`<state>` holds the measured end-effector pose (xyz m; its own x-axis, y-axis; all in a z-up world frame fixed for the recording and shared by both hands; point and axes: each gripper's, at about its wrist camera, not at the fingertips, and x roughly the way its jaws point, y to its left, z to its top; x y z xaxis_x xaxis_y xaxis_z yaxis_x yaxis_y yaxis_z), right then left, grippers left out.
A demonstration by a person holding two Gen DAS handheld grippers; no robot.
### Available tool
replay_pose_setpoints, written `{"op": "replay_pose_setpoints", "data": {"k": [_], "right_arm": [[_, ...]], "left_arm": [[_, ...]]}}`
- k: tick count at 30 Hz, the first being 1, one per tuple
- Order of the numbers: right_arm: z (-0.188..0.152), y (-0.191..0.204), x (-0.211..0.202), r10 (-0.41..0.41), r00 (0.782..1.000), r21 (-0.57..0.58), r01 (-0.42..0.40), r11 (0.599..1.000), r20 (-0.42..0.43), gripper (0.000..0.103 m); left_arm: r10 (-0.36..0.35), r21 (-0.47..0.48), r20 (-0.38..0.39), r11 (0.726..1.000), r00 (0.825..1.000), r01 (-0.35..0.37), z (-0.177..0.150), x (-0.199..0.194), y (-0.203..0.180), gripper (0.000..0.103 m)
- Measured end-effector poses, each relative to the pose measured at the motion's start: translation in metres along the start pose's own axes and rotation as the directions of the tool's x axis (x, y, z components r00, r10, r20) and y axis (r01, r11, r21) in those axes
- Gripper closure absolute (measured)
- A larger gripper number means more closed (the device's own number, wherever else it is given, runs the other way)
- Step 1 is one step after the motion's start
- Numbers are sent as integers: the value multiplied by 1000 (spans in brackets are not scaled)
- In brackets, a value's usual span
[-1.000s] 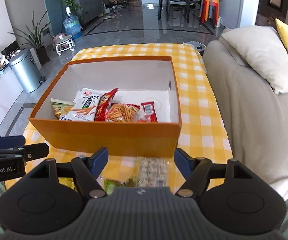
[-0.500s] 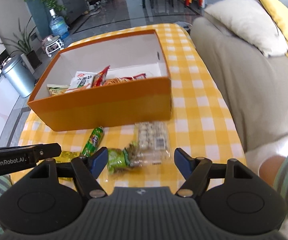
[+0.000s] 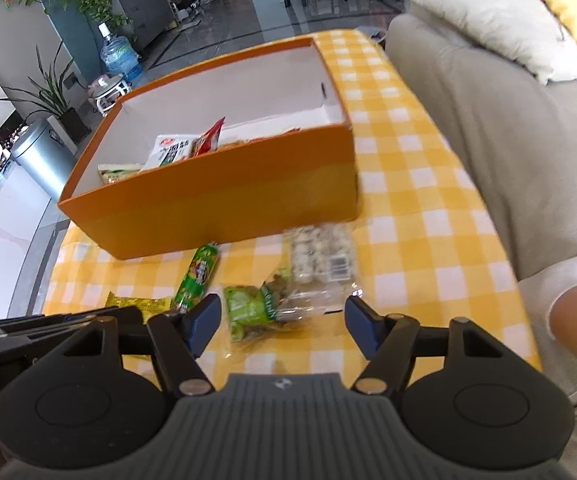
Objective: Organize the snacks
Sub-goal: 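Withdraw both tools from the box toward the remaining snacks, then grasp the green sausage with the left tool while the right tool grasps the green bag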
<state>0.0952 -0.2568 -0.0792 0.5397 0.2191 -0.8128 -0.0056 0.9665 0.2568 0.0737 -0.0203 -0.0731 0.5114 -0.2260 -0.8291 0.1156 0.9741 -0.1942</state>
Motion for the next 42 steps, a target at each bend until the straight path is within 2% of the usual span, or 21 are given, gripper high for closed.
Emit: {"op": "replay_pose_setpoints", "data": {"k": [2,5,12,15,18,21,25,30,35,39,42], "right_arm": [[0,2,5,4,1000,-7,-4,1000,-12,38],[0,0,14,16,999,20,-15,1000,-47,47],[7,-6,41,57,991,127,-42,991,-117,47],[10,-3,54,51,989,138,-32,990,-136,44],[11,0,66,27,988,135,-6,991,-155,36],[11,0,75,18,984,140,7,990,-176,36],[12,-3,84,17,981,160,15,987,-195,35],[13,-4,92,19,979,170,16,985,-204,33],[13,-4,96,21,979,187,18,982,-202,32],[12,-4,98,24,980,205,18,979,-197,29],[11,-7,100,35,980,237,12,971,-195,27]], "left_arm": [[-5,40,-11,999,1000,5,1,4,-4,72],[7,100,-50,995,999,-2,4,13,-9,71],[27,137,-73,990,997,-17,10,34,-10,64],[48,154,-80,987,996,-35,11,44,-10,62],[62,173,-91,984,994,-46,11,52,-10,59],[79,191,-97,980,992,-59,11,60,-11,58],[106,191,-99,978,989,-86,13,69,-10,57],[164,202,-98,969,982,-141,13,79,-10,51],[169,183,-94,972,981,-150,14,83,-7,51],[193,158,-99,972,976,-177,16,87,-4,42],[185,151,-100,974,978,-169,17,87,-1,41]]}}
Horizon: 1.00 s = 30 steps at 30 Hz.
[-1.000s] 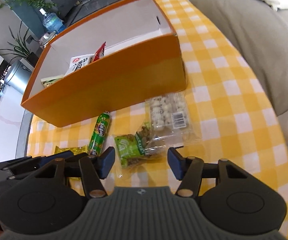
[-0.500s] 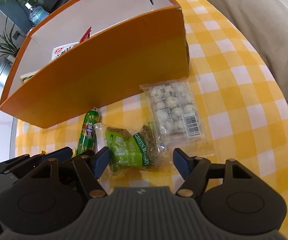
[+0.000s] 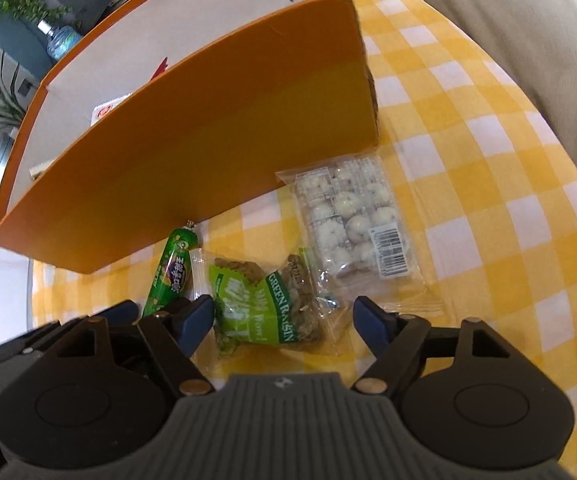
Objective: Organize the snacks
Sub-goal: 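Grasp the green sausage with the left tool while the right tool grasps the green bag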
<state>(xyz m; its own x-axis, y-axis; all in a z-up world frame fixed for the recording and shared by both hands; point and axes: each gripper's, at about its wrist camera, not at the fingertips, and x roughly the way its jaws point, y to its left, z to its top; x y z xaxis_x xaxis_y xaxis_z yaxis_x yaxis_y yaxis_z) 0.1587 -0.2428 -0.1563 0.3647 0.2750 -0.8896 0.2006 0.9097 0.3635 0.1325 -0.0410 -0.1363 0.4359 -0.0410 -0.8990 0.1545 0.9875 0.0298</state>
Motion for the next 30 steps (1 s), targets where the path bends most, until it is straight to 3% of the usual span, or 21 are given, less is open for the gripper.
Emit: {"op": "replay_pose_setpoints", "data": {"k": [6,10,15,30], "right_arm": [[1,-1,1,0,1000,14,0,1000,5,26],[0,-1,1,-1,1000,15,1,1000,4,26],[-1,1,-2,-1,1000,-5,1,1000,10,34],[-3,6,-22,6,1000,-59,-4,998,23,65]], "left_arm": [[3,-10,3,1000,1000,-3,1,1,4,34],[8,-7,2,1000,1000,-8,0,0,2,36],[-13,19,9,1000,1000,13,1,-2,-8,69],[-36,39,-17,999,999,37,-5,-5,-23,78]]}}
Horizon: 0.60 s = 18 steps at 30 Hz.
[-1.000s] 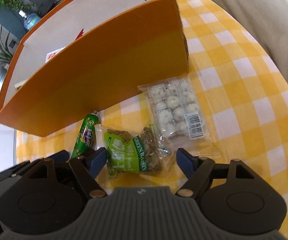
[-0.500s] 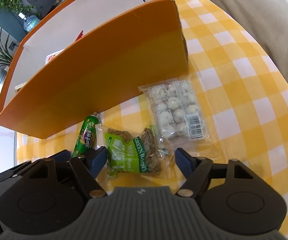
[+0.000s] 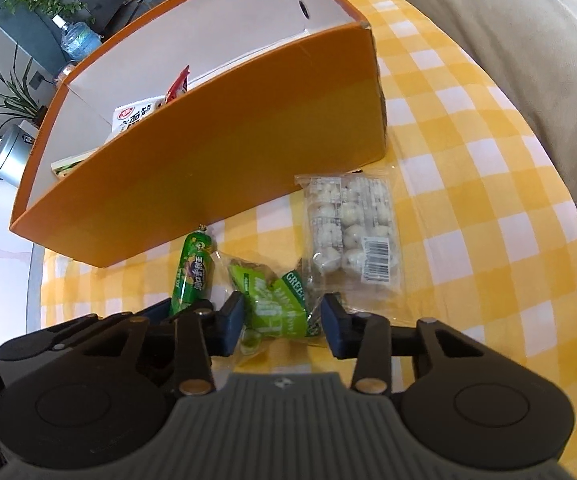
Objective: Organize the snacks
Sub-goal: 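Grasp the green sausage with the left tool while the right tool grasps the green bag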
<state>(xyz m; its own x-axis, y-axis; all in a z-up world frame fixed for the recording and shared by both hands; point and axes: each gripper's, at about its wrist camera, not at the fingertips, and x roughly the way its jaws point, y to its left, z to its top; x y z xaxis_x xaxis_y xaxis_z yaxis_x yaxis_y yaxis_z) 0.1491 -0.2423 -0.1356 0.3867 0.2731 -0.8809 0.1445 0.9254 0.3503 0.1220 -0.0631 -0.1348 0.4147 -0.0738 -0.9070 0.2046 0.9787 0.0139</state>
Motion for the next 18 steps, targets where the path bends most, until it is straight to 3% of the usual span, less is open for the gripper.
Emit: {"op": "replay_pose_setpoints", "data": {"k": [6,7,11,14,15,16,18], "right_arm": [[-3,-7,-13,19,1000,-8,-19,1000,-7,76],[-4,-10,-16,23,1000,-3,-23,1000,-10,100],[-10,-30,-17,45,998,57,-42,997,-47,103],[-11,-47,-14,103,994,154,-94,984,-46,96],[-11,-51,-13,135,990,189,-126,974,-36,89],[-10,-54,-14,155,988,214,-146,966,-26,71],[-8,-55,-15,161,987,236,-158,959,3,57]], "left_arm": [[-67,-32,-45,997,997,66,-7,-8,8,78],[-78,-35,-49,996,996,76,-9,-10,9,78],[-96,-36,-48,995,994,94,-13,-11,9,78],[-109,-42,-38,993,993,107,-14,-11,9,78],[-117,-43,-35,992,993,116,-14,-11,8,77],[-123,-41,-24,992,992,122,-12,-13,9,77],[-116,-18,-1,993,993,116,-9,-16,6,77]]}}
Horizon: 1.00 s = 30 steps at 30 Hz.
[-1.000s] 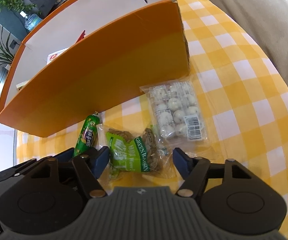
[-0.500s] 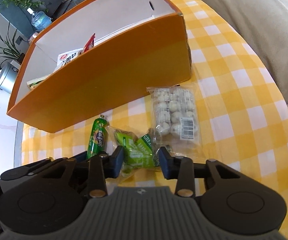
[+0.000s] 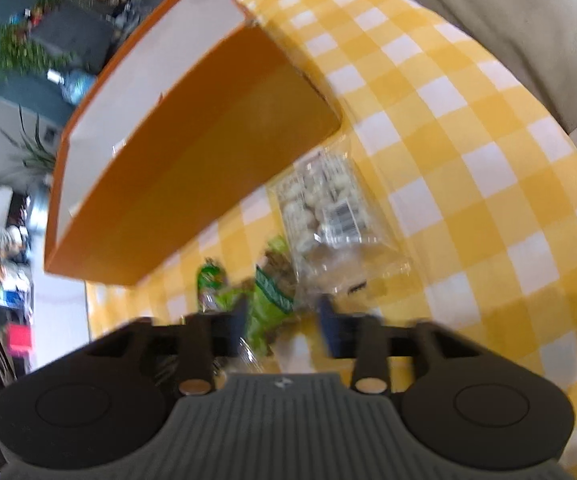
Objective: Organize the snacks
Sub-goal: 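Lift and carry the green sausage and green bag over the orange box with both tools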
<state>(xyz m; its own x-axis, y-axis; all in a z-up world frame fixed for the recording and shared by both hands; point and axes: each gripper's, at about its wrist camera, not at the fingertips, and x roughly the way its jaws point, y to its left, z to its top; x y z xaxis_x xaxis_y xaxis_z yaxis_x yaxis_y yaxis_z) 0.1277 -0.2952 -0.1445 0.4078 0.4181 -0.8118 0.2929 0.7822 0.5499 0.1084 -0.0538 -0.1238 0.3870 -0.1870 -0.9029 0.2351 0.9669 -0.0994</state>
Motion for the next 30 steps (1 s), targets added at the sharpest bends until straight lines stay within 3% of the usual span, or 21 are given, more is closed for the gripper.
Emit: {"op": "replay_pose_setpoints", "data": {"k": [4,9,18,20,23,30], "right_arm": [[1,3,11,8,1000,25,-8,1000,-14,52],[-1,5,22,-42,999,37,43,998,-24,47],[-6,25,35,-105,994,-36,104,994,-35,37],[-7,30,39,-119,992,-58,117,991,-30,40],[-8,32,37,-137,990,-66,136,989,-25,59],[-12,27,29,-140,990,-99,138,985,-13,73]], "left_arm": [[21,43,-5,999,1000,-21,4,3,-5,74],[25,29,-18,999,1000,-25,5,10,-3,71],[42,55,-1,998,999,-42,1,11,-3,72],[44,60,4,997,999,-44,0,11,-4,72],[45,61,4,997,999,-45,0,10,-4,72],[50,86,5,995,999,-50,0,11,-9,64]]}}
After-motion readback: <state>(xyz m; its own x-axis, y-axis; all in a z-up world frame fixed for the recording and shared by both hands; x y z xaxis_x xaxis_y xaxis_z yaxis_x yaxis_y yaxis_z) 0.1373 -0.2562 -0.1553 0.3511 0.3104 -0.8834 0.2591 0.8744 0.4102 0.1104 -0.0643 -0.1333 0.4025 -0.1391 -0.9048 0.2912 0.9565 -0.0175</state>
